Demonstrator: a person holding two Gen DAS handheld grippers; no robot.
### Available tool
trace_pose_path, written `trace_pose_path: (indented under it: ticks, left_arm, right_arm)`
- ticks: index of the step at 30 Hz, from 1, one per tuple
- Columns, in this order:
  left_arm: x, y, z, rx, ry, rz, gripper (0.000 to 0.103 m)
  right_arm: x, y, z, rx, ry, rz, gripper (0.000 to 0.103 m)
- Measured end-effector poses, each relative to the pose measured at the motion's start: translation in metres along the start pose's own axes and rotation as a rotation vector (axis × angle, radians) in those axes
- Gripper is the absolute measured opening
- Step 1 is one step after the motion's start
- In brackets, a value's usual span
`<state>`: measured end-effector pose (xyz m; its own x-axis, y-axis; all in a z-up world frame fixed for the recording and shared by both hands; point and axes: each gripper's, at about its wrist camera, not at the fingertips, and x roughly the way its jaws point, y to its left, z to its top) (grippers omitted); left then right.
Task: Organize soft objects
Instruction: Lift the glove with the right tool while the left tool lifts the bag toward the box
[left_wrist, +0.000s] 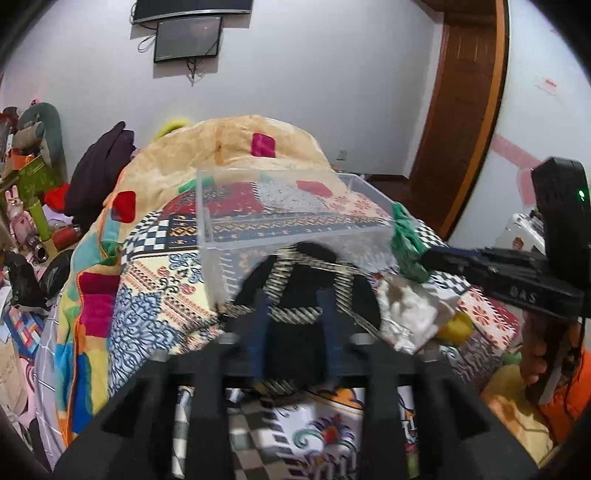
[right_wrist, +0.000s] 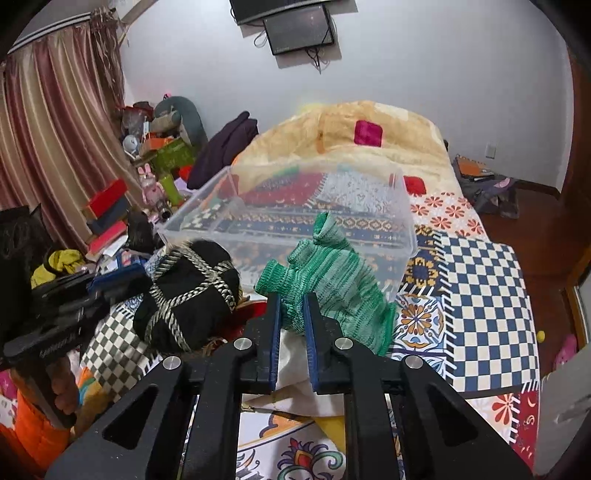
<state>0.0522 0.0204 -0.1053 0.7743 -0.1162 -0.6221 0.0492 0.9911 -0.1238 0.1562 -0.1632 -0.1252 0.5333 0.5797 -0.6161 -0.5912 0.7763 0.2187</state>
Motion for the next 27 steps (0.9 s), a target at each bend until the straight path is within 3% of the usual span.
trace_pose_path:
  ticks: [2,10,17,18,19,20,22,27]
  left_arm:
    - [-0.003,-0.006,-0.003,0.003,-0.011,0.012,0.075]
    - [0.023,-0.016,-0.014,0.033,0.076,0.02,0.076]
    - [0.025,-0.016,-0.017,0.044,0.068,0.011,0.035]
    - [0.024,-0.014,-0.017,0.038,0.066,0.005,0.032]
    - [0.022,-0.012,-0.016,0.03,0.064,-0.001,0.031]
    - [0.021,-0.01,-0.016,0.022,0.06,-0.005,0.028]
    - [0.019,-0.006,-0.015,0.012,0.054,-0.009,0.022]
    - [0.01,0.003,-0.012,-0.015,0.024,-0.009,0.016]
  right_arm:
    - [-0.004,0.001,0.001,-0.003,-0.011,-0.001,0.01]
    - [-0.016,0.006,0.005,-0.021,-0.046,0.008,0.008]
    - [-0.011,0.007,-0.001,-0.055,-0.024,-0.034,0.01]
    - [-0.009,0.007,-0.002,-0.056,-0.01,-0.046,0.013]
    - [-0.005,0.006,-0.002,-0.053,0.007,-0.051,0.025]
    - [-0.002,0.006,-0.002,-0.048,0.02,-0.052,0.046]
    - [0.005,0.006,-0.001,-0.042,0.027,-0.067,0.067]
    - [0.028,0.009,0.002,-0.091,0.071,-0.141,0.068]
